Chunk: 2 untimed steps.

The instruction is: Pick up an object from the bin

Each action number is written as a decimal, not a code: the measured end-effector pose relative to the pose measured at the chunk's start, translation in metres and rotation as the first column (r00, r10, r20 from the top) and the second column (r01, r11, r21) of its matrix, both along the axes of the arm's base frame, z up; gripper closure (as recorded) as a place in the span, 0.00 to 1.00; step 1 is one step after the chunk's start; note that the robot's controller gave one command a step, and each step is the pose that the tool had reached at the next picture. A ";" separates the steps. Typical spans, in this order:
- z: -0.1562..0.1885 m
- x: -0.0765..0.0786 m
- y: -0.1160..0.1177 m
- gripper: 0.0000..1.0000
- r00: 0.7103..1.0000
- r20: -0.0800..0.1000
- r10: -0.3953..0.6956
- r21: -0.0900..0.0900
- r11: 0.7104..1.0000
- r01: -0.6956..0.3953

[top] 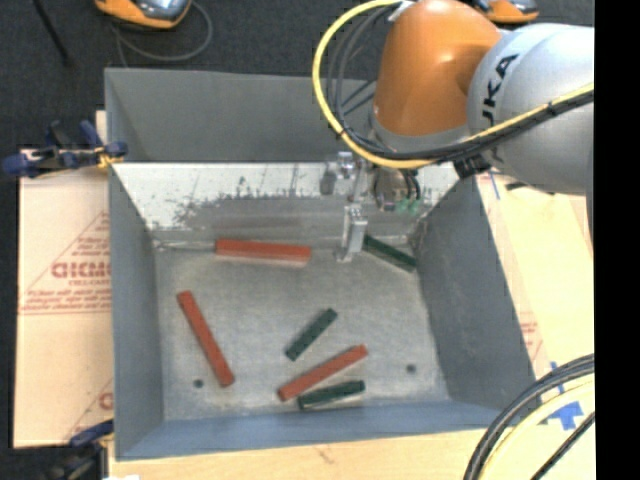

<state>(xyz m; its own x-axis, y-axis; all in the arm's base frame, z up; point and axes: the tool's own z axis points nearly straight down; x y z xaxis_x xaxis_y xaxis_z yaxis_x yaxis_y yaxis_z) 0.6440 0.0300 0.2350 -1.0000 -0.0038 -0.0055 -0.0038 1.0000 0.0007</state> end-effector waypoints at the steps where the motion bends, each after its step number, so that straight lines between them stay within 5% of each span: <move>1: -0.130 -0.048 0.000 0.00 0.916 -0.007 0.401 -0.001 0.916 -0.401; 2: -0.164 -0.081 -0.002 0.00 0.738 -0.004 0.675 -0.003 0.738 -0.675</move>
Offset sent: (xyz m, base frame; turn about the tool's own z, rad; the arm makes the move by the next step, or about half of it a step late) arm -0.0469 0.0015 -0.1281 -0.4139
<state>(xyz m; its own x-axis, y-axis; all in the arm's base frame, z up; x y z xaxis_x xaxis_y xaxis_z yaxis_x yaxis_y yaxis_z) 0.5632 0.0281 0.0707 -0.7351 -0.6779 -0.0012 -0.6779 0.7351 -0.0022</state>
